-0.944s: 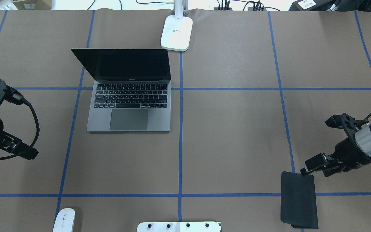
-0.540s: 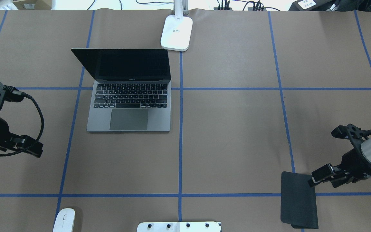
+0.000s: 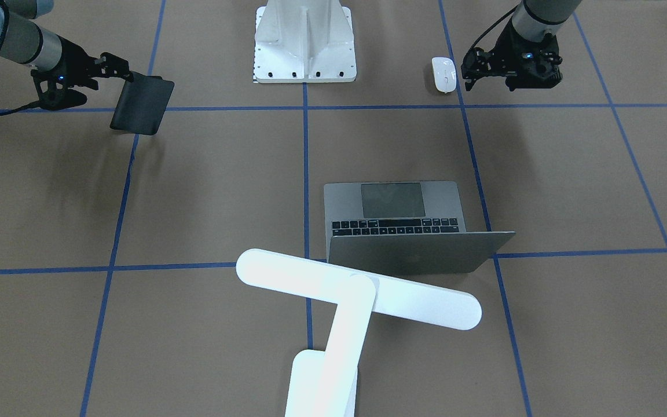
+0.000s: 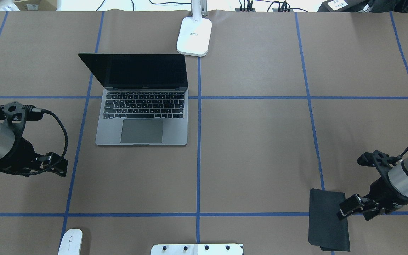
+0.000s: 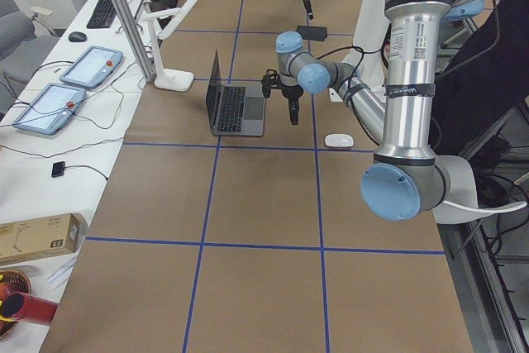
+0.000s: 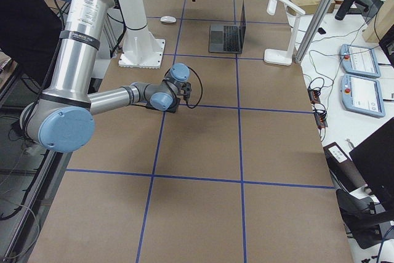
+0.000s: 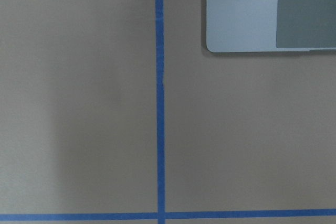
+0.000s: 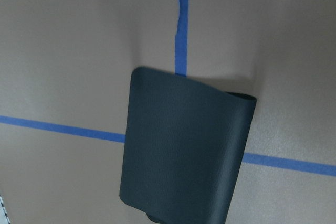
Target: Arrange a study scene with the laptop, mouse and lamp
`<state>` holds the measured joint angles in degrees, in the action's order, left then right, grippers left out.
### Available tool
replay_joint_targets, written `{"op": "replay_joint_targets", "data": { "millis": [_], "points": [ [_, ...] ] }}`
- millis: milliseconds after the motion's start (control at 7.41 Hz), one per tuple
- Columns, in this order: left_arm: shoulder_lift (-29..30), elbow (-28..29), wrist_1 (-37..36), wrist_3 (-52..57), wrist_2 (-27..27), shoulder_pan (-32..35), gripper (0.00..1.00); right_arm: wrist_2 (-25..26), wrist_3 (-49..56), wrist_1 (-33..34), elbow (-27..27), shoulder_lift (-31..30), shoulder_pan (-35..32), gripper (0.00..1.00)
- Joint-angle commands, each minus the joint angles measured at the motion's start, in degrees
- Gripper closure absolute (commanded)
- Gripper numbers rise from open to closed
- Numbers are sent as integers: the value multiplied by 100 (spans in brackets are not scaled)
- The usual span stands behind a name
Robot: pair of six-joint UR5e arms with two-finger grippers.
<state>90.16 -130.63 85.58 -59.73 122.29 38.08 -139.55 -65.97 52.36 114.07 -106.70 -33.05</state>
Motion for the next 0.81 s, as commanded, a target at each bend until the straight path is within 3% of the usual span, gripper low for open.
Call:
{"op": "replay_joint_targets", "data": {
  "millis": [0,675],
  "points": [
    [-24,29,38,-73,-4,-169,1,7,-38,2,-34,-8,202,3],
    [-130,11,56,-30,-4,-301,1,104,-38,28,-166,9,239,3]
  ]
}}
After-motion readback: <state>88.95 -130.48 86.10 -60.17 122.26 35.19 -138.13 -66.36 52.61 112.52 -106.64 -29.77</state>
